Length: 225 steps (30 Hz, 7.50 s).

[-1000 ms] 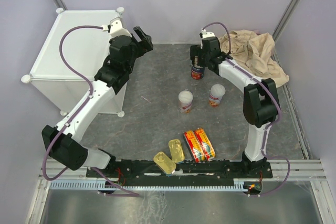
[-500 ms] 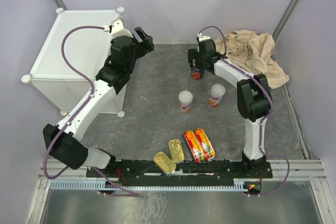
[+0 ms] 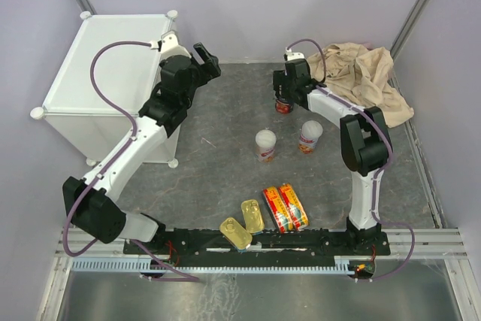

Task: Place and organize the canned foods onto the counter
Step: Move the canned food to the center of the board, then move the counter to the center of the board.

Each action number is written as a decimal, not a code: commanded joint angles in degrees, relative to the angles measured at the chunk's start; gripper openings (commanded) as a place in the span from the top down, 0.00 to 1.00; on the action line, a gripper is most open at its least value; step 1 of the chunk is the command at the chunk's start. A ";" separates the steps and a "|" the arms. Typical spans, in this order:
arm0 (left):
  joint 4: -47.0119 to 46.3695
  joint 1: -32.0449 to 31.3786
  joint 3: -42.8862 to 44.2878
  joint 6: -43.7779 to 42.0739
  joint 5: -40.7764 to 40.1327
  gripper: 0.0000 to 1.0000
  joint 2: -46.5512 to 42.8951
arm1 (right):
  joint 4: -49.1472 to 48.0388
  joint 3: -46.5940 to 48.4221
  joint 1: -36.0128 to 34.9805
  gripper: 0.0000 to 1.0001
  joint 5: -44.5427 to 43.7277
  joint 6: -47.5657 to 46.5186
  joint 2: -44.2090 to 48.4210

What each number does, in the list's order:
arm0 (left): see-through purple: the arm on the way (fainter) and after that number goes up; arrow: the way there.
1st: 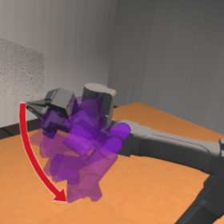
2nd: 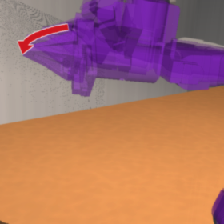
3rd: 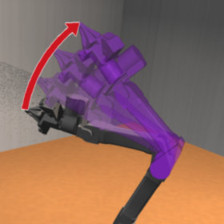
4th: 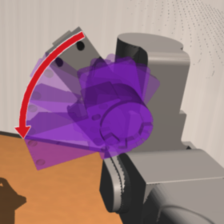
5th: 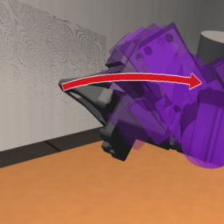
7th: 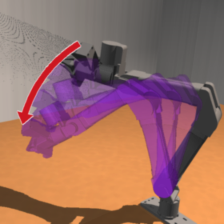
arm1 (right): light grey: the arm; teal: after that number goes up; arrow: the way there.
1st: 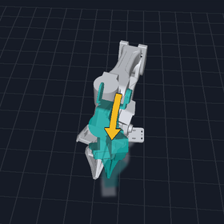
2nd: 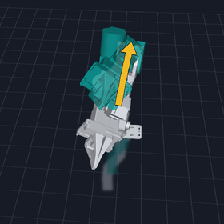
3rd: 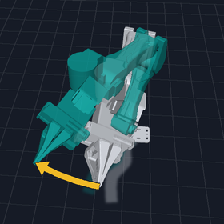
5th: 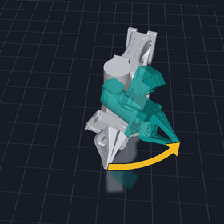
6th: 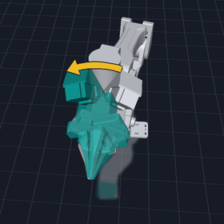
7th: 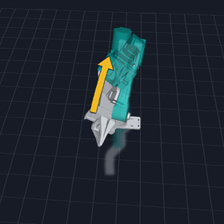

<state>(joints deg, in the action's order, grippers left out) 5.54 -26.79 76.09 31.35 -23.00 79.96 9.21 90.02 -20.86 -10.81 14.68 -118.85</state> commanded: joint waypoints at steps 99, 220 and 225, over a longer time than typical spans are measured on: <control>16.40 -0.98 -6.94 -5.58 -30.44 0.18 -37.65 | -10.71 25.18 -38.14 0.07 19.61 40.14 2.29; 11.22 -0.59 -10.48 -4.20 -28.69 0.14 -29.70 | -16.87 -4.56 -20.46 0.33 33.13 42.14 24.66; 13.56 2.76 -5.99 -1.45 -24.01 0.09 -25.58 | -13.68 0.36 -20.47 0.31 35.16 41.66 20.54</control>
<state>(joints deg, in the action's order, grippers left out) 18.28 -26.65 64.38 25.98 -50.39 52.38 -6.66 85.52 -41.50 21.50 57.60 -96.51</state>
